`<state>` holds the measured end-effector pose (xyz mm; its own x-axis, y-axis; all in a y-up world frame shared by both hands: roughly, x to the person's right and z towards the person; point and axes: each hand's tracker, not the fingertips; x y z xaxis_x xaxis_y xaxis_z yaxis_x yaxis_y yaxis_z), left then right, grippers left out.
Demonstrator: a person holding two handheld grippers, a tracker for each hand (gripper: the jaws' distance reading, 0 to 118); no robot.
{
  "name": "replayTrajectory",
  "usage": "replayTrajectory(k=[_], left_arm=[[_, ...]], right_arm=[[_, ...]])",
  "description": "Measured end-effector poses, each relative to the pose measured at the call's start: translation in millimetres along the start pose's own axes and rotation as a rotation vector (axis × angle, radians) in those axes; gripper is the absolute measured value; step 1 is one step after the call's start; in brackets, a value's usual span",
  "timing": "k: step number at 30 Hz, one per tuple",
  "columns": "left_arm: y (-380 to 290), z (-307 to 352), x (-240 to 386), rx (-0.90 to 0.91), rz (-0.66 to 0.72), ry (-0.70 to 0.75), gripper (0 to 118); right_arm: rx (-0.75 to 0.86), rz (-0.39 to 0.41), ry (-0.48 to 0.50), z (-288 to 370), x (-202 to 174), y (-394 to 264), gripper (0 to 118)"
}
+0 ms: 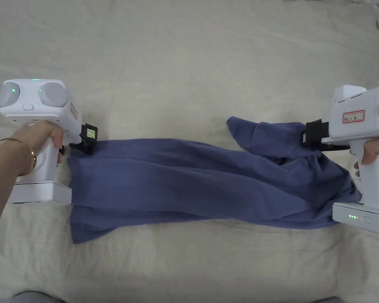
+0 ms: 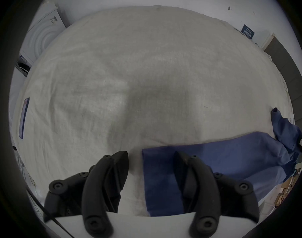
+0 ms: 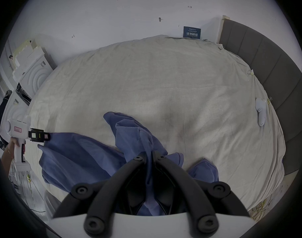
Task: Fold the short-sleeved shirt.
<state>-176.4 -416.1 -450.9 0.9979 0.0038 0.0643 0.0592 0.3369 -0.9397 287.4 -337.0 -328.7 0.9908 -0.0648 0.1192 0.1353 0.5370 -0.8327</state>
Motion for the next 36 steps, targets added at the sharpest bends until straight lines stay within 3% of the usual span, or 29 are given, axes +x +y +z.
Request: replayTrajectory(k=[3, 4, 8, 13, 24, 27, 29, 33, 36], left_arm=[[-2.9, 7.2, 8.2, 0.044, -0.088, 0.000, 2], [-3.2, 8.3, 9.9, 0.035, -0.082, -0.018, 0], [-4.8, 18.5, 9.2, 0.073, -0.078, -0.028, 0], [1.0, 70.7, -12.2, 0.260, 0.053, -0.125, 0], [0.7, 254.1, -52.5, 0.729, 0.168, -0.144, 0], [-2.8, 306.0, -61.9, 0.844, 0.169, -0.131, 0], [-5.2, 336.8, -66.0, 0.910, 0.161, -0.120, 0], [-10.1, 403.1, -73.3, 1.042, 0.144, -0.073, 0], [-11.0, 446.0, -83.2, 1.112, 0.168, -0.117, 0]], right_arm=[[-0.010, 0.027, -0.021, -2.8, -3.9, -0.4, 4], [-0.010, 0.026, -0.024, -2.9, -3.8, -0.6, 4], [-0.001, -0.004, -0.026, 2.7, -4.0, -0.4, 4], [0.066, -0.014, -0.033, 35.0, -4.4, 10.1, 4], [0.425, -0.067, -0.059, 193.8, 0.1, 50.7, 4], [0.513, -0.107, -0.015, 240.9, 1.1, 57.8, 4], [0.575, -0.100, -0.015, 269.5, -1.6, 60.9, 3], [0.724, -0.022, -0.109, 326.8, -12.8, 62.4, 3], [0.764, -0.079, -0.019, 362.8, -11.1, 68.7, 3]])
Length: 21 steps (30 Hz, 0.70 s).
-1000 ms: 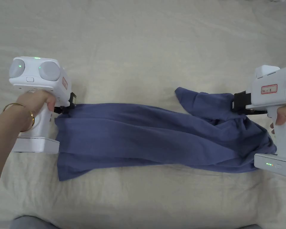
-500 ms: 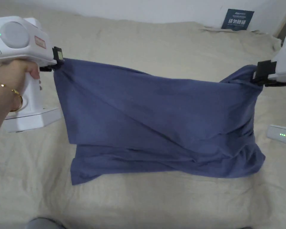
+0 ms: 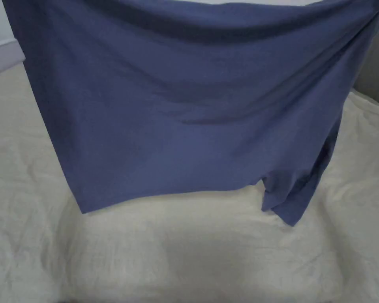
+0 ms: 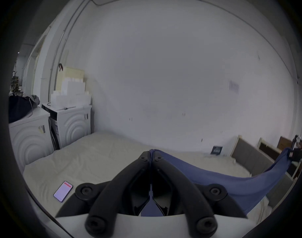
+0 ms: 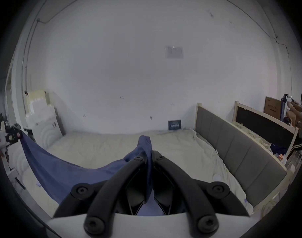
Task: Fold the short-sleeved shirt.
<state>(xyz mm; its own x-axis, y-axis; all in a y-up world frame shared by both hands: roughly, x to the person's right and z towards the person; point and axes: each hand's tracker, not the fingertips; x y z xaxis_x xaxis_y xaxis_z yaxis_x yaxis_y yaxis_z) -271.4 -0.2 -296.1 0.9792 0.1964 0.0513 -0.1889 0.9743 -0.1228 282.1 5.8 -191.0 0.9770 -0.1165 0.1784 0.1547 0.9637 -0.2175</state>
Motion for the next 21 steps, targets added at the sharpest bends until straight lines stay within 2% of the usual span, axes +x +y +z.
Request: replayTrajectory(k=[2, 7, 11, 14, 18, 21], left_arm=[[21.6, 8.5, 1.8, 0.029, 0.009, -0.007, 0], [61.5, 4.2, 8.9, 0.067, -0.099, 0.107, 0], [78.1, -16.7, 6.7, 0.055, -0.047, 0.138, 0], [84.5, -44.1, 15.6, 0.043, -0.092, 0.195, 0], [84.1, -89.7, 32.7, 0.054, -0.172, 0.246, 0], [71.5, -160.9, 55.3, 0.039, -0.190, 0.263, 0]], right_arm=[[0.025, -0.014, 0.004, 7.2, -2.6, 17.8, 3], [0.059, -0.007, -0.017, 6.9, -13.9, 60.0, 3], [0.085, 0.005, -0.059, -11.3, -24.2, 86.4, 3], [0.094, 0.016, -0.087, -34.2, -35.2, 103.3, 3], [0.090, 0.076, -0.166, -79.0, -47.8, 119.2, 3], [0.091, 0.074, -0.184, -114.0, -48.5, 125.3, 3]])
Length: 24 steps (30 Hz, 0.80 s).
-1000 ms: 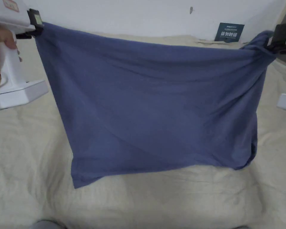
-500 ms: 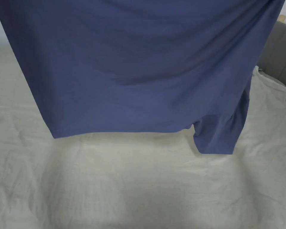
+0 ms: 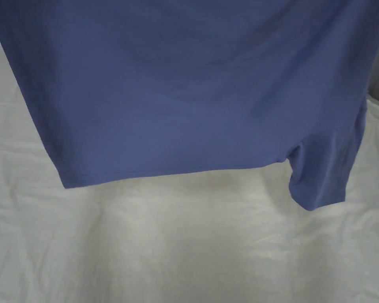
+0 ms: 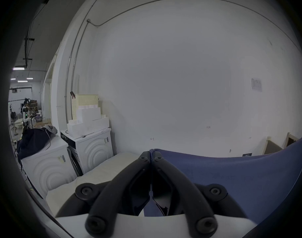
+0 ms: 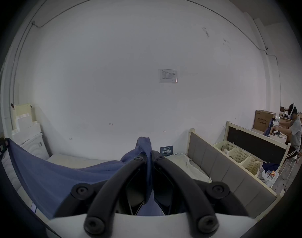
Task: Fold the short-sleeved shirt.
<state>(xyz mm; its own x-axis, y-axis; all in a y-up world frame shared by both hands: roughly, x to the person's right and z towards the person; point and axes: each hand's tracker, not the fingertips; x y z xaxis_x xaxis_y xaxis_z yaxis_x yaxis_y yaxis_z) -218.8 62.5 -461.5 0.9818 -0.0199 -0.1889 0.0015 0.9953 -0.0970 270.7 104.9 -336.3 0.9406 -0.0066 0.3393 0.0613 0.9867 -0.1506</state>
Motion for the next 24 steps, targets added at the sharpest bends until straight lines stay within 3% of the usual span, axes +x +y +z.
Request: replayTrajectory(k=[4, 8, 9, 12, 13, 15, 24], left_arm=[[-5.3, -43.6, 29.6, 0.023, -0.064, 0.038, 0], [-3.7, -82.9, 51.7, 0.053, -0.063, 0.052, 0], [-3.7, -92.0, 58.0, 0.069, -0.064, 0.072, 0], [-5.0, -110.1, 70.0, 0.105, -0.037, 0.091, 0], [-7.3, -116.6, 73.4, 0.115, -0.025, 0.095, 0], [-14.0, -130.8, 76.3, 0.131, 0.000, 0.113, 0], [-106.6, -184.0, 96.2, 0.023, -0.027, 0.078, 0]], right_arm=[[-0.005, -0.024, -0.019, -47.0, -5.9, -1.7, 3], [0.027, -0.050, -0.028, -34.1, -3.5, 1.0, 3], [0.029, -0.050, -0.033, -93.7, -20.4, 7.2, 3], [0.041, -0.038, -0.031, -95.6, -21.1, 6.1, 3], [0.044, -0.040, -0.038, -140.0, -31.1, 0.8, 3], [0.055, -0.069, -0.032, -163.6, -34.7, -5.8, 3], [-0.048, -0.107, -0.007, -210.2, -35.3, -83.6, 3]])
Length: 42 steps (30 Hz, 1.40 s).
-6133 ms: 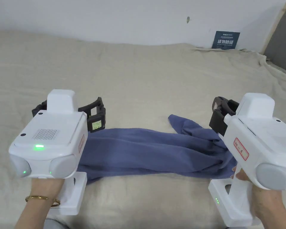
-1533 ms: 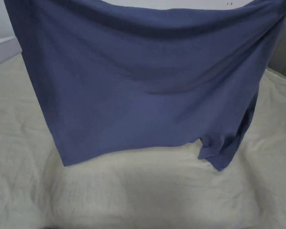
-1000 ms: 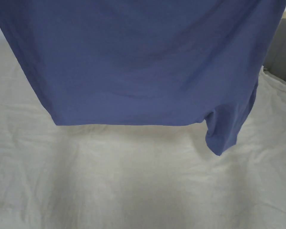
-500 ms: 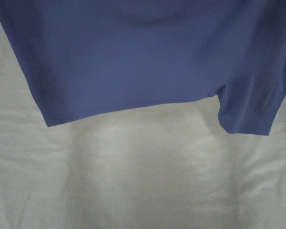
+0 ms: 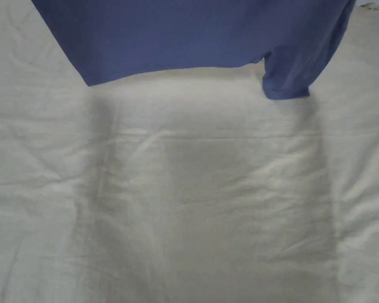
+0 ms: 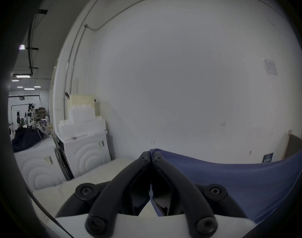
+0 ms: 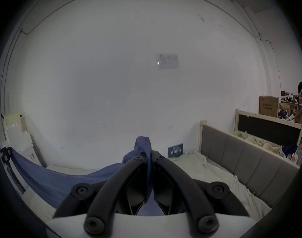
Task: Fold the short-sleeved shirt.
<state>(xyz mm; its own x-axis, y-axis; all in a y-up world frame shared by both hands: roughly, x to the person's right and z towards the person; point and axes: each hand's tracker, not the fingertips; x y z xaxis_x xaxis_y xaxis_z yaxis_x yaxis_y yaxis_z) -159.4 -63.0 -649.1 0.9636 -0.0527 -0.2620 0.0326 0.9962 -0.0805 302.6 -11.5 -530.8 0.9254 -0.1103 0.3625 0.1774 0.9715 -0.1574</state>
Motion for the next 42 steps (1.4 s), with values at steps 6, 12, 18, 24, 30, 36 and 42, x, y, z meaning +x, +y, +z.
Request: replayTrajectory(k=[6, 12, 18, 24, 30, 36, 42], left_arm=[[-106.6, -5.3, 30.9, -0.183, -0.043, -0.071, 0], [-207.5, 26.4, 39.3, -0.328, -0.174, -0.153, 0], [-284.7, 84.0, 3.1, -0.517, -0.123, -0.134, 0], [-335.9, 171.1, -57.2, -0.627, 0.023, -0.103, 0], [-355.9, 248.4, -114.3, -0.662, 0.087, -0.101, 0], [-366.7, 319.1, -158.2, -0.647, 0.166, -0.105, 0], [-375.2, 361.7, -166.5, -0.645, 0.128, -0.140, 0]], right_arm=[[-0.187, 0.022, -0.033, -25.1, 22.5, -87.8, 3], [-0.391, -0.044, -0.079, -23.3, 59.8, -198.1, 3], [-0.601, -0.071, -0.124, 11.9, 97.0, -304.4, 3], [-0.706, -0.150, -0.125, 69.7, 132.9, -382.8, 3], [-0.717, -0.197, -0.094, 137.7, 149.7, -416.1, 3], [-0.691, -0.108, -0.042, 199.8, 167.5, -422.7, 3], [-0.680, -0.101, -0.028, 243.2, 187.6, -428.4, 3]])
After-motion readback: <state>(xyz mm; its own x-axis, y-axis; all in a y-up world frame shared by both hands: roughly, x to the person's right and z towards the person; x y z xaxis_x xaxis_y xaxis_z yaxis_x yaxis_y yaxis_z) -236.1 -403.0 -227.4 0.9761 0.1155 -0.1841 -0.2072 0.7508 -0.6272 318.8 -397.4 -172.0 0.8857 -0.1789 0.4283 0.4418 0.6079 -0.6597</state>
